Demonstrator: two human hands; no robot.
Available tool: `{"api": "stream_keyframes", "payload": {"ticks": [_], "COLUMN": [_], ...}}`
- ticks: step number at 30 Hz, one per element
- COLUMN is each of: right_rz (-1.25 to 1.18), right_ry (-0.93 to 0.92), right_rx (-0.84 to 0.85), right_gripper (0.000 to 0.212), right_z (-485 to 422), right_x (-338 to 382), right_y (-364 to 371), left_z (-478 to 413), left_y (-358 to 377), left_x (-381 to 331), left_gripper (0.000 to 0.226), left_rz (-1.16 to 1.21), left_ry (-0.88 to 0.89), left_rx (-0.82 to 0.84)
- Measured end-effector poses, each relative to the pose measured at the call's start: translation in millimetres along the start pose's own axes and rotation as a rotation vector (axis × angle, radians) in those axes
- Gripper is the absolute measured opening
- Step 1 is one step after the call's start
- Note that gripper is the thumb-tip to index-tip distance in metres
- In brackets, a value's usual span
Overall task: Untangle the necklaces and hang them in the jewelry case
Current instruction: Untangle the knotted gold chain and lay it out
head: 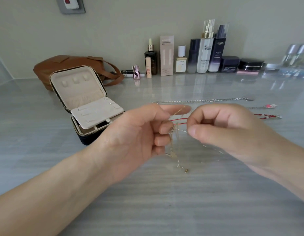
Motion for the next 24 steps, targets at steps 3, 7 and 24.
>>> {"api": "stream_keyframes", "payload": {"ticks": [3, 7, 24], "right_rz": [0.0, -0.004, -0.123], "right_ry": [0.021, 0.026, 0.089], "right_rx": [-0.021, 0.013, -0.067], "right_gripper": [0.013, 0.021, 0.011], "right_z": [1, 1, 0], "right_x": [0, 0, -4], "right_y": [-2, 8, -18], "left_z": [1, 1, 2], "left_y": [0, 5, 2], "left_x": [-4, -1, -2], "left_gripper": [0.034, 0.033, 0.033], "left_rz": [-0.011, -0.049, 0.03], "left_ry": [0.03, 0.02, -0.019], "left_rx": [-0.008, 0.025, 0.048]}}
Point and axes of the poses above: each hand's wrist, its own z-axis away from the middle knuckle, its own y-axis out of the palm, x = y × z, the point moved 10 cm from there along -z, towards the middle knuckle, and after that the axes turned 12 degrees about -y, right-handed, at the moved point
